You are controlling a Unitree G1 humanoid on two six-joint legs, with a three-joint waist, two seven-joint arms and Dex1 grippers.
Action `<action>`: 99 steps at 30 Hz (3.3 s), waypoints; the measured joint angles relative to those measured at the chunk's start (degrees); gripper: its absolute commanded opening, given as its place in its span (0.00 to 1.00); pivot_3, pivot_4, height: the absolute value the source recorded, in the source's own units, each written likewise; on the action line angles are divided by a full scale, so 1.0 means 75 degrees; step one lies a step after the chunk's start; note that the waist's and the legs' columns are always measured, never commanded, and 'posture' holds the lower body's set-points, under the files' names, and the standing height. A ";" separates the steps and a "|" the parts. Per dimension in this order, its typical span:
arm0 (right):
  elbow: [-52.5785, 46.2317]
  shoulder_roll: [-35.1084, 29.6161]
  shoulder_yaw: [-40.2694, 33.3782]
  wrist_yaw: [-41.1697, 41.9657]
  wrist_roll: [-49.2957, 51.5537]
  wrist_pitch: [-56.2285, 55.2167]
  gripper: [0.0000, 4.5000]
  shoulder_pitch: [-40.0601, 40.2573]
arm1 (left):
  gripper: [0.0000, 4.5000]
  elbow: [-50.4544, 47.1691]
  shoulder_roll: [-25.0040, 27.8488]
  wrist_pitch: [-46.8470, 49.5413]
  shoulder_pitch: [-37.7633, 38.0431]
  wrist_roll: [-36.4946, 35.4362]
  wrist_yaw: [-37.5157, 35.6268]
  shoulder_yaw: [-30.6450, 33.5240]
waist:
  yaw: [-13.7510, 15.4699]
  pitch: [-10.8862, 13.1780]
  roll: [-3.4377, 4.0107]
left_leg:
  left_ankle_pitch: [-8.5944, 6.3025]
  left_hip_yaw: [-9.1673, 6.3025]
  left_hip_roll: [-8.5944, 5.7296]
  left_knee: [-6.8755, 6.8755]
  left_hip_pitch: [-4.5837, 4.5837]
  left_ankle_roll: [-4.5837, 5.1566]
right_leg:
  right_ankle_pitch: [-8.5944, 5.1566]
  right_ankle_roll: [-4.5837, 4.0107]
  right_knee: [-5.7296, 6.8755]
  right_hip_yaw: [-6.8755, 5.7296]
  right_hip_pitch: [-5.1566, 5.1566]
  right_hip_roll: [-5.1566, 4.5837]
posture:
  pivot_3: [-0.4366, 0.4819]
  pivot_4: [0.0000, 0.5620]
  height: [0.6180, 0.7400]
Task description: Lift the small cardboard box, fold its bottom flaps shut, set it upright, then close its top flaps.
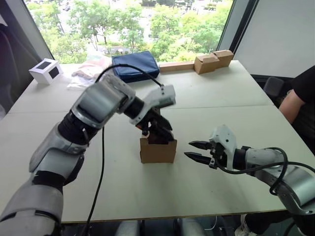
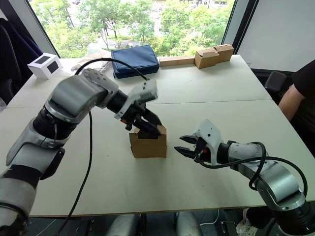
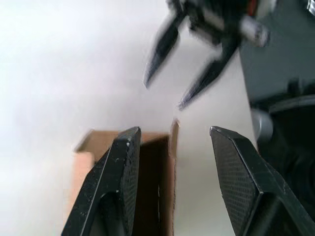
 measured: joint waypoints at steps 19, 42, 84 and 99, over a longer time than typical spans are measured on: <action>0.1280 0.0646 -0.0407 0.0470 -0.0056 -0.0476 0.02 -0.0881 | 0.00 -0.2043 0.0360 -0.0918 0.6136 -0.1999 0.2761 0.5512 | 0.0050 -0.0010 0.0010 | 0.0016 -0.0001 -0.0009 -0.0014 0.0032 -0.0037 | 0.0002 -0.0004 0.0004 0.0019 0.0016 -0.0045 | 0.48 0.27 0.98; 0.2374 0.1198 0.1426 0.1481 -0.1050 -0.0691 0.02 -0.2452 | 0.00 -0.1357 0.0744 -0.3636 0.5668 -0.1128 0.2199 0.2283 | 0.0138 -0.0010 0.0011 | 0.0015 0.0004 -0.0022 -0.0018 0.0031 -0.0035 | 0.0004 -0.0005 0.0003 0.0004 0.0013 -0.0044 | 0.48 0.27 0.98; 0.0056 0.0971 -0.0460 0.0910 0.0264 0.0995 0.02 -0.2090 | 0.00 0.3835 -0.0047 -0.6494 0.3764 0.0256 0.1666 0.2291 | 0.0159 -0.0009 0.0009 | 0.0011 -0.0005 -0.0023 -0.0017 0.0023 -0.0027 | 0.0004 -0.0004 0.0005 -0.0003 0.0012 -0.0032 | 0.48 0.27 0.98; -0.0912 0.0708 0.1673 0.0019 -0.0546 0.1123 0.02 -0.1678 | 0.00 0.6231 -0.1021 -0.7713 0.2786 0.1254 0.0278 0.1597 | 0.0061 -0.0008 0.0003 | 0.0006 -0.0003 -0.0021 -0.0010 0.0018 -0.0015 | 0.0003 -0.0003 0.0011 -0.0004 0.0002 -0.0023 | 0.48 0.27 0.98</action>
